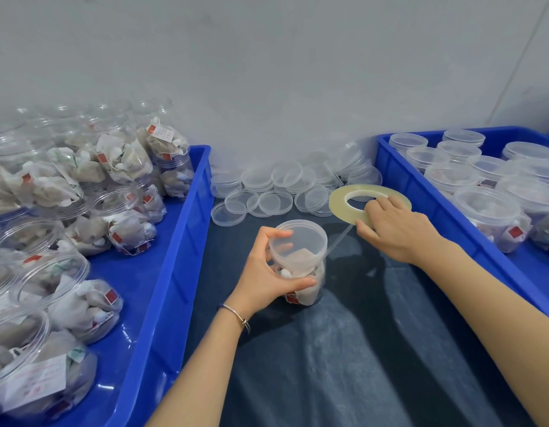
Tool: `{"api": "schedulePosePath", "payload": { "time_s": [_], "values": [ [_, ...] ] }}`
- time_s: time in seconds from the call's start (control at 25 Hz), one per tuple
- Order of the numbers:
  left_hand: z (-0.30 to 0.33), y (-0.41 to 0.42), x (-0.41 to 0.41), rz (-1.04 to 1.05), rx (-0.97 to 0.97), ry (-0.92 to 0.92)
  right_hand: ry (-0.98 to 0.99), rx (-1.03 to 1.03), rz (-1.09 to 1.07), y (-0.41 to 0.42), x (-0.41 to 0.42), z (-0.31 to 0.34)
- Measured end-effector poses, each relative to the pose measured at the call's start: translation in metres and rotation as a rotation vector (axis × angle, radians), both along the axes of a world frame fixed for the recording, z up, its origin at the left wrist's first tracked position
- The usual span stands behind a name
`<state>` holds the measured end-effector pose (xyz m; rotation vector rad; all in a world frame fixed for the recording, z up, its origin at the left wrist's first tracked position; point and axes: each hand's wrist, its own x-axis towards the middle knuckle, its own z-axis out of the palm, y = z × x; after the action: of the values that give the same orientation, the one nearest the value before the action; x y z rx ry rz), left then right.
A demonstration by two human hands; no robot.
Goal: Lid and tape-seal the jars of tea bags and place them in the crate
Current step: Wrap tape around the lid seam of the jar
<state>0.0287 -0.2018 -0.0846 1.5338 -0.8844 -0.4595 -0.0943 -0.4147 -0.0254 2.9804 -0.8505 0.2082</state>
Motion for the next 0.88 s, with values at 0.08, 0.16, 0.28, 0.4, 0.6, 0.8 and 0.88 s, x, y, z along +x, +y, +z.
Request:
{"api": "schedulePosePath", "payload": {
  "time_s": [0.08, 0.16, 0.28, 0.4, 0.6, 0.8, 0.88],
  "values": [
    [-0.001, 0.0, 0.001, -0.006, 0.0, 0.002, -0.058, -0.006, -0.008, 0.003, 0.008, -0.002],
    [-0.001, 0.0, 0.002, -0.015, 0.0, 0.005, -0.09, -0.018, -0.002, 0.007, 0.015, -0.002],
    [-0.001, 0.001, 0.003, -0.025, 0.009, 0.004, -0.093, -0.019, 0.009, 0.012, 0.025, 0.0],
    [0.0, 0.001, 0.004, -0.03, 0.013, 0.007, -0.091, 0.01, 0.019, 0.019, 0.035, -0.002],
    [-0.001, 0.004, 0.005, -0.061, 0.037, 0.009, -0.069, 0.081, 0.064, 0.033, 0.049, -0.004],
    [0.001, 0.006, 0.009, -0.135, 0.057, 0.01, -0.021, 0.121, 0.075, 0.038, 0.047, -0.002],
    [0.003, 0.007, 0.01, -0.151, 0.076, 0.002, -0.006, 0.141, 0.081, 0.039, 0.045, 0.0]
  ]
}}
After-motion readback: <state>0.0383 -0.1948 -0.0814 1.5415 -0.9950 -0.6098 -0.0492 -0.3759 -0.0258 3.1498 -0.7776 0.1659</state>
